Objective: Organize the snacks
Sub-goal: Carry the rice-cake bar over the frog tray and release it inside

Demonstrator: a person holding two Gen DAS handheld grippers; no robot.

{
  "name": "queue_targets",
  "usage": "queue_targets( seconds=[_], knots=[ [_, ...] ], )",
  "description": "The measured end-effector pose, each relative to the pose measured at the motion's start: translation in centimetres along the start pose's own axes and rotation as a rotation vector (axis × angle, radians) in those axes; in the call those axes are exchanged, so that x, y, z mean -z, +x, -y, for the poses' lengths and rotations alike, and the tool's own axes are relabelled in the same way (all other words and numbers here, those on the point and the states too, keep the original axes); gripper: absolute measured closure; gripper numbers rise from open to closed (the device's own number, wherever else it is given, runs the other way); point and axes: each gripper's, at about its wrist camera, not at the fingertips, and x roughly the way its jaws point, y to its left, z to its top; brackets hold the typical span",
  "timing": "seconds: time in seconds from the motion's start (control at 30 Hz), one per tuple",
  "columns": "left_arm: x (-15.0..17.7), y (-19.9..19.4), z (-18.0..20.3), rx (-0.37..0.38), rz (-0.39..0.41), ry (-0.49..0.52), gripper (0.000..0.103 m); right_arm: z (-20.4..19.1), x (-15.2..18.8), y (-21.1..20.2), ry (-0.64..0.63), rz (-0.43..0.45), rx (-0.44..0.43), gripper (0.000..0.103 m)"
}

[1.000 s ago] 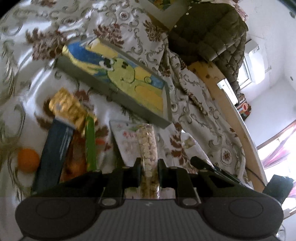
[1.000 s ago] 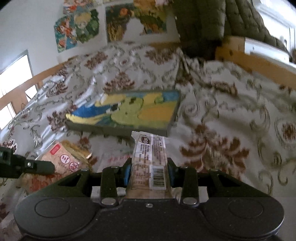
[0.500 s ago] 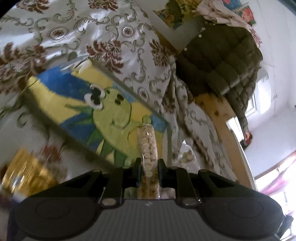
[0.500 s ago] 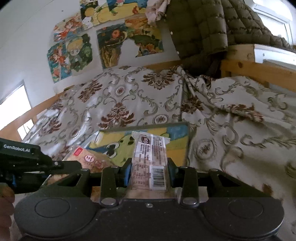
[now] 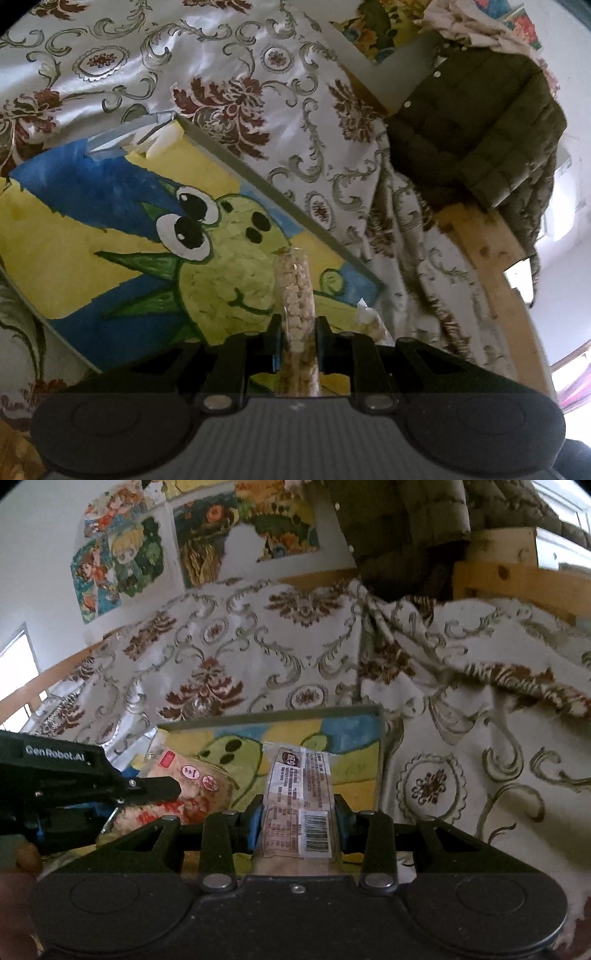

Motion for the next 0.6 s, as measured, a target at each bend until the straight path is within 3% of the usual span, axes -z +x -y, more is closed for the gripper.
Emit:
queue_targets(
  seconds=[0.17,0.37,0.4,0.47,0.5,0.6],
  knots=[
    [0.6,0.6,-0.7,-0.004,-0.018,-0.044,0.083,-0.2,0.6,1.4,-0.024,-0.038,0.013,0.064],
    [0.9,0.4,0.1,-0.057,-0.015,-0.001,0.082,-0.8,1.1,1.8,-0.071,-0.051,0.029,0.061],
    [1.0,0.2,0.3,-0.078,-0.011,0.017,0.079,-0.7,1.2,1.8,-0.062,-0.053,0.018,0.059],
    [1.0,0.0,0.7,-0.129,-0.002,0.055,0.063,-0.8,1.3,1.7,-0.065,-0.051,0.012,0.055],
    [1.0,-0.1,0.8,-0.152,0.001,0.067,0.051,-0.9,1.3,1.7,-0.072,-0.049,0.012,0.051],
    [0.9,-0.7,0.9,-0.188,0.007,0.084,0.039,-1.4,1.5,1.3,-0.089,-0.043,0.013,0.038]
  ],
)
